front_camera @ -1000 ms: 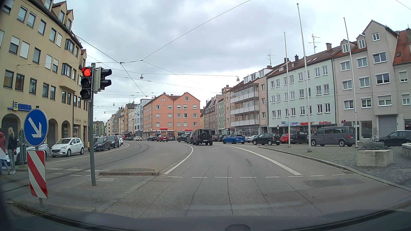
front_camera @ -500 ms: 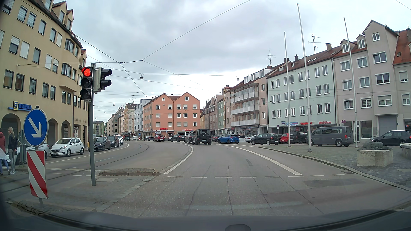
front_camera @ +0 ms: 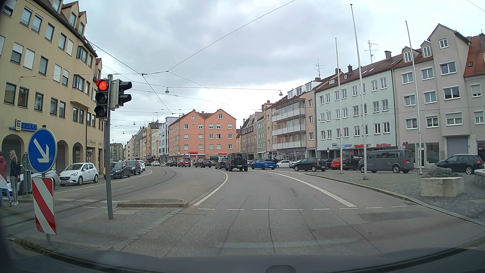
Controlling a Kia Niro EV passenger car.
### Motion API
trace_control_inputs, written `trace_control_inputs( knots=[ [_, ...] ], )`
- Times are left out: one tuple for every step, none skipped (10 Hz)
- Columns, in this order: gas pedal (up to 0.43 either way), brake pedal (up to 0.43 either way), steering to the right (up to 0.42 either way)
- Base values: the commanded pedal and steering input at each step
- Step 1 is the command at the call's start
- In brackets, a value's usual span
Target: Follow the waypoints while adhering to traffic rules and regulations
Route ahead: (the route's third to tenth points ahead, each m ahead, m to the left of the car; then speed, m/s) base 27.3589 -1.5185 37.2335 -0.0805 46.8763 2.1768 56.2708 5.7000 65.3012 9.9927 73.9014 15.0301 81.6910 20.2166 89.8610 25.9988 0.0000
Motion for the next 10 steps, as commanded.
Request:
trace_control_inputs(
  knots=[
    [0.0, 0.207, 0.02],
    [0.0, 0.207, 0.02],
    [0.0, 0.207, 0.02],
    [0.0, 0.207, 0.02],
    [0.0, 0.207, 0.02],
    [0.0, 0.207, 0.02],
    [0.0, 0.207, 0.02],
    [0.0, 0.207, 0.02],
    [0.0, 0.207, 0.02],
    [0.0, 0.207, 0.02]
  ],
)
